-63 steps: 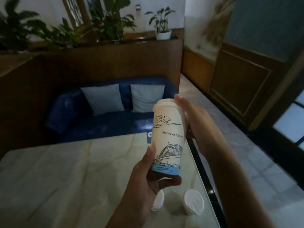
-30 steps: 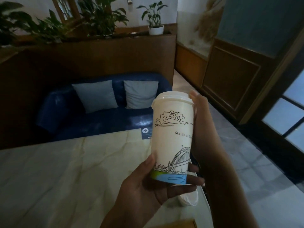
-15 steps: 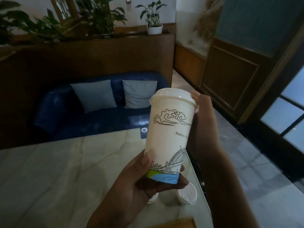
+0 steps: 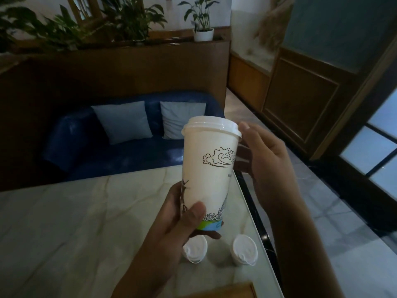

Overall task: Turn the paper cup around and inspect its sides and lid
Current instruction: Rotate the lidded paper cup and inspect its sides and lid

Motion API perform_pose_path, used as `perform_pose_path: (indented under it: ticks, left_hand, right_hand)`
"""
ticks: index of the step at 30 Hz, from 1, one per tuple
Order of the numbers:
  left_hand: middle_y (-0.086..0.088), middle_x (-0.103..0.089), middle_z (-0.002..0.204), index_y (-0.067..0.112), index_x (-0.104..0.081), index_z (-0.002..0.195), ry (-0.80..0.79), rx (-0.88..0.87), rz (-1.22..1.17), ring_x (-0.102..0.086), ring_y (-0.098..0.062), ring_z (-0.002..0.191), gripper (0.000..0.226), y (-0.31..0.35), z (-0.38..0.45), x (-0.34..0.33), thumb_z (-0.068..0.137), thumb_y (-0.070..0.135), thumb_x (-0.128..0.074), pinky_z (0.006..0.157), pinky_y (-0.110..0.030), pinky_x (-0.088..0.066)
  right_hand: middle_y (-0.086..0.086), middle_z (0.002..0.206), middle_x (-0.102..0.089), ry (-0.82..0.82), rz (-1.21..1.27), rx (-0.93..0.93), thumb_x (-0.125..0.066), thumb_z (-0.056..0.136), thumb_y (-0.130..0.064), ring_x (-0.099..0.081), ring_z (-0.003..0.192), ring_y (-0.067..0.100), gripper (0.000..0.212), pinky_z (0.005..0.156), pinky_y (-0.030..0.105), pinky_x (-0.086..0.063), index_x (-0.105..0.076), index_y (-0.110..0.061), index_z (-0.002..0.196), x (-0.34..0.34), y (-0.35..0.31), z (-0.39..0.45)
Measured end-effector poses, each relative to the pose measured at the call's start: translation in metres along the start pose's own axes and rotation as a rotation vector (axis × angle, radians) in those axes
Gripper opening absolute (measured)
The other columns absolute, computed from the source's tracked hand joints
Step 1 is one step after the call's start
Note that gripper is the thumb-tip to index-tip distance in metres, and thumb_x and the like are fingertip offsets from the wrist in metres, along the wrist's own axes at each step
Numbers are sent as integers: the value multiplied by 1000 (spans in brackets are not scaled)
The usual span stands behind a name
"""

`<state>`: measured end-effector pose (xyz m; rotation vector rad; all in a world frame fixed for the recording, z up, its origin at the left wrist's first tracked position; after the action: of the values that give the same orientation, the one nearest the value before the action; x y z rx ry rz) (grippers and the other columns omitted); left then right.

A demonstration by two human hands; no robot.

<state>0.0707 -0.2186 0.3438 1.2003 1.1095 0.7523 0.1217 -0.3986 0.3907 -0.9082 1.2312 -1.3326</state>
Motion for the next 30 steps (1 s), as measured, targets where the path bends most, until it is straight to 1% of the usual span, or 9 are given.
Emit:
perform_pose_path:
  ticks: [3, 7, 10, 15, 18, 21, 24, 27, 30]
  left_hand:
    - [8, -69, 114, 50, -57, 112, 19, -23, 60, -70, -28, 99, 40, -2, -1, -1, 73, 48, -68, 71, -30, -60]
    - [18, -66, 114, 51, -50, 117, 48, -60, 129, -69, -18, 103, 50, -6, -2, -5, 72, 55, -69, 70, -26, -60]
    - [21, -64, 118, 51, -47, 121, 62, -99, 168, -67, -10, 105, 51, -7, -2, -6, 75, 55, -68, 76, -20, -57]
    - [21, -62, 124, 49, -40, 128, 91, -129, 253, -64, -4, 109, 59, -11, -1, -3, 77, 58, -66, 82, -13, -52]
    - [26, -59, 124, 51, -35, 130, 141, -133, 354, -63, 0, 109, 67, -14, -1, -5, 72, 68, -64, 82, -18, -54]
    - [29, -57, 123, 55, -27, 132, 205, -142, 503, -60, 7, 108, 73, -18, -1, -7, 69, 76, -59, 78, -6, -49]
    - [31, -54, 121, 57, -25, 132, 230, -143, 573, -58, 10, 107, 76, -22, -2, -7, 67, 75, -60, 77, -2, -47]
    - [20, -65, 114, 58, -44, 119, 174, -25, 304, -68, -5, 99, 70, -20, -2, -3, 57, 71, -74, 72, -16, -56]
    - [-22, -69, 111, 19, -64, 119, 8, 156, -299, -70, -38, 87, 71, -16, -5, 2, 60, 54, -84, 65, -39, -60]
  right_hand:
    - [-4, 97, -81, 34, -57, 6, -45, 110, -29, -78, 90, 12, 33, 70, 19, -61, -75, -36, 98, 0, 0, -3]
    - [1, 94, -81, 22, -87, -48, -45, 109, -36, -78, 88, 15, 34, 73, 25, -60, -76, -26, 99, -3, 1, -3]
    - [0, 93, -81, 3, -96, -58, -47, 108, -39, -78, 91, 15, 33, 76, 28, -59, -75, -26, 94, -5, 3, -2]
    - [-9, 91, -81, -28, -109, -41, -55, 100, -46, -78, 88, 7, 26, 68, 19, -60, -74, -28, 98, -5, 3, -3]
    - [-8, 95, -81, -67, -140, -31, -60, 86, -59, -78, 89, 8, 45, 69, 16, -60, -74, -23, 109, -5, 3, -4]
    - [-8, 96, -79, -83, -195, -31, -63, 74, -70, -77, 88, 5, 62, 67, 15, -59, -71, -24, 114, -6, 4, -5]
    - [-4, 95, -78, -80, -226, -36, -66, 69, -68, -77, 88, 6, 65, 66, 17, -60, -70, -23, 116, -5, 8, -5]
    - [0, 96, -80, -69, -116, -84, -71, 70, -64, -79, 87, 13, 64, 67, 20, -60, -72, -19, 115, -1, 10, -6]
    - [2, 93, -81, -84, 0, -136, -71, 87, -55, -78, 84, 16, 42, 66, 23, -59, -76, -19, 109, 2, 9, -7]
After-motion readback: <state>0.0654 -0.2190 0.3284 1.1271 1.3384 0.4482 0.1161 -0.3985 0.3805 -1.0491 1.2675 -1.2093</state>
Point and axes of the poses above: each hand's wrist, its own z-axis towards the middle knuckle, its own x-axis out of the back of the hand, y = z × x, the point moved 1 cm from there along z, towards the middle knuckle
